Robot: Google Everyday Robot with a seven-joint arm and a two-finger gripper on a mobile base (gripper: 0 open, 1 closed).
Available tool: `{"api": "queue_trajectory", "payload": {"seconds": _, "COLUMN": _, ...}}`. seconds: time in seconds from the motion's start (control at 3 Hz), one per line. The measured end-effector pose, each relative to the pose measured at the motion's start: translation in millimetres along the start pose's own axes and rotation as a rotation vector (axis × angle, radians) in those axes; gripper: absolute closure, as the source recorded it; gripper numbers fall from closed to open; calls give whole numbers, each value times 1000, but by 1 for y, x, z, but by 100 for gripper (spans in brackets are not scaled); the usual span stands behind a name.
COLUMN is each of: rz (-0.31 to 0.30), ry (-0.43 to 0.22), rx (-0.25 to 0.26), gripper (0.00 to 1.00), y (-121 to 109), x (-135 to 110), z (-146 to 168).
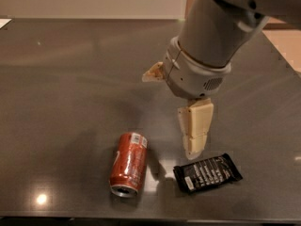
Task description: Place coke can upright
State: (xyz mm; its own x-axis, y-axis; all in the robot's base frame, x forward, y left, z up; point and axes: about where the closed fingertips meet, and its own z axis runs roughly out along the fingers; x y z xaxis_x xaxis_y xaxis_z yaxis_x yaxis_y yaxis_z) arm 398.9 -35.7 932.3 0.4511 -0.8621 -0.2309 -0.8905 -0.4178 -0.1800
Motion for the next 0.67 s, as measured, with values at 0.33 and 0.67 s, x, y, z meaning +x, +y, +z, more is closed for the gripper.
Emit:
{"api": "queue_trajectory", "payload": {"seconds": 0.33, "rz": -119, "ry": -3, "rx": -22, "gripper": 0, "y": -2, "x": -19, "z": 17}}
{"api": "queue_trajectory", "payload": {"seconds": 0.67, "rz": -258, "ry": 17, "rx": -32, "gripper": 0, "y": -7, "x": -35, "z": 31}}
